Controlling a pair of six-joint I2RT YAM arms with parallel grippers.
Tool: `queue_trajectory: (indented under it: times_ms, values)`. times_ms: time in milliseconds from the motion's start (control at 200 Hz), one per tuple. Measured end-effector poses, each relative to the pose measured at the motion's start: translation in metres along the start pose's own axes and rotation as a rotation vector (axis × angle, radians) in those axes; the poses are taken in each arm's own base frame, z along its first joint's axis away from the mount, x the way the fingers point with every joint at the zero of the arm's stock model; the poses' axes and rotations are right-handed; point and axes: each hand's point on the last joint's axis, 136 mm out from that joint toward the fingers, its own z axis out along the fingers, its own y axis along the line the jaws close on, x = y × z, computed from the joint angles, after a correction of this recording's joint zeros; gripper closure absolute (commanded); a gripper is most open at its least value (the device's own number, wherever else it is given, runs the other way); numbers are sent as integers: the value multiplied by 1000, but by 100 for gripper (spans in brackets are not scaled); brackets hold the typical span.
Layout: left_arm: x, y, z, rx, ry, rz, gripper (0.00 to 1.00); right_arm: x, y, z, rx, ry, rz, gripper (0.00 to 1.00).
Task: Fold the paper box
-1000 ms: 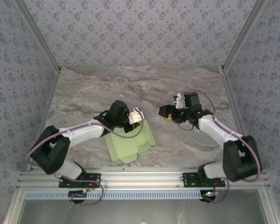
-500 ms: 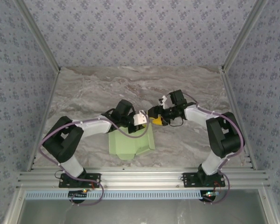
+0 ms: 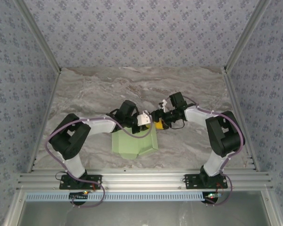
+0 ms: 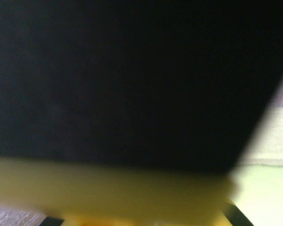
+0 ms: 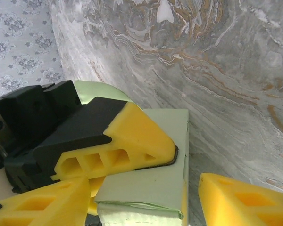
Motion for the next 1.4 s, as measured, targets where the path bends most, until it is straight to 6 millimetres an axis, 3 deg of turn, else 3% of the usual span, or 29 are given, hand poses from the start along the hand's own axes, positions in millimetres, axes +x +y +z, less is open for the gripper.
queue_trajectory:
  times_ms: [430, 695, 889, 1004, 1399]
  values:
    - [7, 4, 5, -21, 18, -10, 82, 4, -8, 9, 26, 45, -12, 55]
    - [11, 2, 3, -21, 24, -6, 74, 5, -13, 13, 22, 63, -10, 58]
    - [9, 7, -15, -46, 8, -17, 71, 6, -13, 13, 17, 68, -23, 58]
    - [12, 10, -22, -52, 1, -37, 71, 5, -13, 14, 17, 68, -26, 58]
    - [23, 4, -20, -32, 35, -56, 74, 6, -13, 14, 14, 71, -24, 59]
